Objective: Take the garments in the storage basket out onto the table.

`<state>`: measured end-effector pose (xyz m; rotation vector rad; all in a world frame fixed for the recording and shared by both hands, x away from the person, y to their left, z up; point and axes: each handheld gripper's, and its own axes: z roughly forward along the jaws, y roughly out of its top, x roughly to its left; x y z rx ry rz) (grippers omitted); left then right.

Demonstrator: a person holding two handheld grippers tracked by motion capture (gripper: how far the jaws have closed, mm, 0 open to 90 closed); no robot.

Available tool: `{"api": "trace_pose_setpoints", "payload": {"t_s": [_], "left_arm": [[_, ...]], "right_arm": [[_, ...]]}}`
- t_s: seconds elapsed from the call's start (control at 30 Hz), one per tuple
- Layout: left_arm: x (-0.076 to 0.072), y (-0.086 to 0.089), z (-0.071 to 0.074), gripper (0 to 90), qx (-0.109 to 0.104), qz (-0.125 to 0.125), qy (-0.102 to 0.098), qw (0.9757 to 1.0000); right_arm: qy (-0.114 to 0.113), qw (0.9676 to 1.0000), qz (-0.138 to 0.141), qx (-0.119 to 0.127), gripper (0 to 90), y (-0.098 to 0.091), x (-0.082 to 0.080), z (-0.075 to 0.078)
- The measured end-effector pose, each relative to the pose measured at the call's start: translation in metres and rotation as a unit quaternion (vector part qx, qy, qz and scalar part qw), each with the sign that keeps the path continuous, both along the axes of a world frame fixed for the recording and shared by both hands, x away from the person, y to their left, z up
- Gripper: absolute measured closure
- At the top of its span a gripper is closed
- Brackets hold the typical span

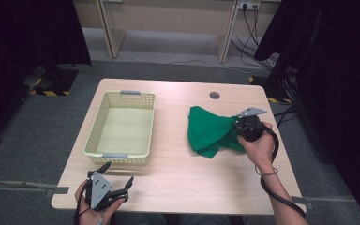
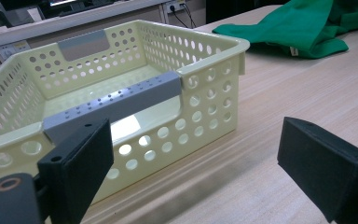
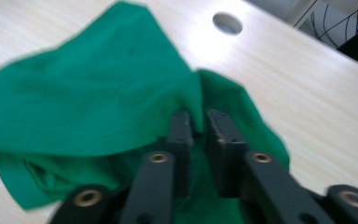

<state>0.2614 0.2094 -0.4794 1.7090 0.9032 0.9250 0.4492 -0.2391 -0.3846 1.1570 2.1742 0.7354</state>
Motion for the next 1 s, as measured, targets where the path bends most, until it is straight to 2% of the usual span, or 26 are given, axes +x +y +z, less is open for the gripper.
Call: {"api": "trace_pose_setpoints", "payload": {"t_s": [0.1, 0.17, 0.33, 0.4, 0.47, 0.57, 0.63, 0.73, 0.87, 1.0], "left_arm": [[0.0, 0.0, 0.0, 9.6, 0.0, 0.0, 0.0, 1.0], [0.0, 0.0, 0.0, 9.5, 0.0, 0.0, 0.001, 1.0], [0.0, 0.0, 0.0, 9.5, 0.001, 0.001, 0.0, 1.0], [0.0, 0.0, 0.0, 9.6, 0.003, 0.0, -0.001, 1.0], [0.0, 0.0, 0.0, 9.6, 0.003, 0.0, -0.001, 1.0], [0.0, 0.0, 0.0, 9.6, 0.003, 0.0, -0.001, 1.0], [0.0, 0.0, 0.0, 9.6, 0.0, 0.0, -0.002, 1.0], [0.0, 0.001, 0.0, 9.5, -0.002, 0.0, -0.001, 1.0], [0.0, 0.001, 0.0, 9.4, -0.004, 0.0, -0.001, 1.0], [0.0, 0.0, 0.0, 9.4, -0.003, -0.001, -0.002, 1.0]], "right_arm": [[0.003, 1.0, 0.002, -0.009, 69.4, 0.0, -0.005, -0.011], [-0.002, 1.0, 0.002, -0.009, 67.0, 0.0, -0.01, -0.012], [-0.023, 0.9996, 0.014, -0.006, 64.9, 0.003, -0.022, -0.001], [-0.035, 0.9987, 0.037, -0.004, 63.2, 0.012, -0.029, 0.006], [-0.037, 0.9983, 0.045, -0.005, 62.6, 0.015, -0.031, 0.007], [-0.026, 0.9965, 0.079, -0.004, 59.7, 0.029, -0.033, 0.003], [-0.009, 0.9945, 0.105, 0.002, 55.8, 0.04, -0.03, -0.005], [0.015, 0.9925, 0.121, -0.012, 51.8, 0.054, -0.026, -0.021], [0.025, 0.9905, 0.135, -0.007, 50.9, 0.069, -0.024, -0.031], [0.023, 0.9879, 0.153, -0.007, 50.9, 0.081, -0.026, -0.033]]}}
